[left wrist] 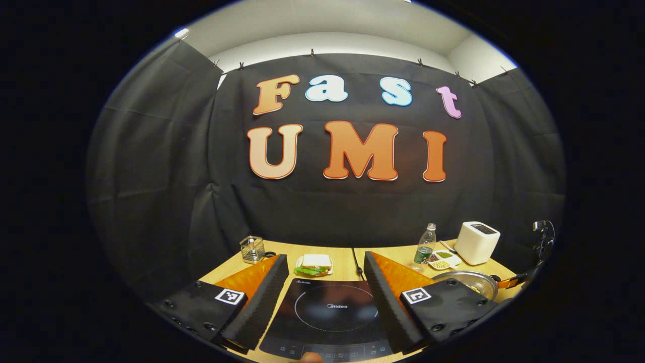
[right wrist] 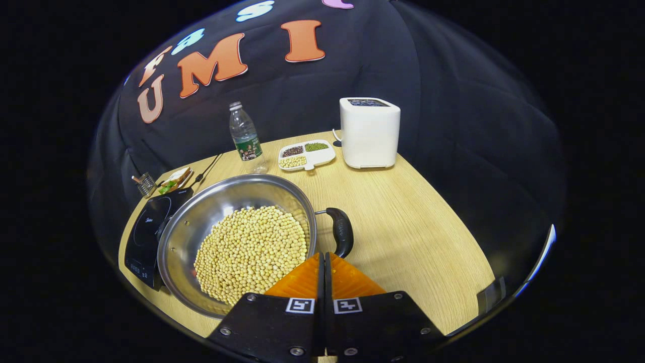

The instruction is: First push the handle of the pot to place it horizontally, then grasp the pot with both hands and set it on the induction cooktop.

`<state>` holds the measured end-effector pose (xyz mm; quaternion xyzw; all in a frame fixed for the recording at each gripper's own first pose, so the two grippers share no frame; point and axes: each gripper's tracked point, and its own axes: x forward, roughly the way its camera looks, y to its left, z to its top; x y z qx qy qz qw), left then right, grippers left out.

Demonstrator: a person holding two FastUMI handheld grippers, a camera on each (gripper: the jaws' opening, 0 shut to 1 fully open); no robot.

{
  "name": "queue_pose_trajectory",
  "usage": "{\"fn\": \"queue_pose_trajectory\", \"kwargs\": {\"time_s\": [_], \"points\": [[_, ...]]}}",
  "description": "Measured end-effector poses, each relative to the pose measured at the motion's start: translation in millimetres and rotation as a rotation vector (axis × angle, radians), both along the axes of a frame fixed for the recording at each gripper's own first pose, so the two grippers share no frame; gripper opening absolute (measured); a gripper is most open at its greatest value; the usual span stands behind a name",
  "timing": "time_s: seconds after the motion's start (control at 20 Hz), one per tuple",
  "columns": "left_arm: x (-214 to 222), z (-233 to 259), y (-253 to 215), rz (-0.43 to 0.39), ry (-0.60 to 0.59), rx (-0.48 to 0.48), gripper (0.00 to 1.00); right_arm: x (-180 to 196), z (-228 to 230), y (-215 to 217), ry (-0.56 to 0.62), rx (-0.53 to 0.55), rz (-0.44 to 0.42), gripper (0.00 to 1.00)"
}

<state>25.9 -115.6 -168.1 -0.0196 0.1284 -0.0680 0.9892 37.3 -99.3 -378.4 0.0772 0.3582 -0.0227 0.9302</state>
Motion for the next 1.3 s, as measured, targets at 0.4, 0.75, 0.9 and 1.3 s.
{"fn": "queue_pose_trajectory", "kwargs": {"time_s": [0.4,0.75,0.9,1.3], "points": [[-7,-21,-39,-0.053,0.039,-0.025,0.98,9,0,-4,-0.009,-0.004,0.012,0.0],[-21,-62,-77,-0.111,0.118,-0.024,0.98,18,-3,-17,-0.019,-0.066,0.007,0.0],[-28,-82,-95,-0.135,0.16,-0.028,0.99,21,-3,-16,-0.019,-0.032,-0.002,0.0],[-38,-132,-158,-0.197,0.249,-0.053,0.99,24,21,-27,-0.105,-0.036,-0.019,0.0]]}}
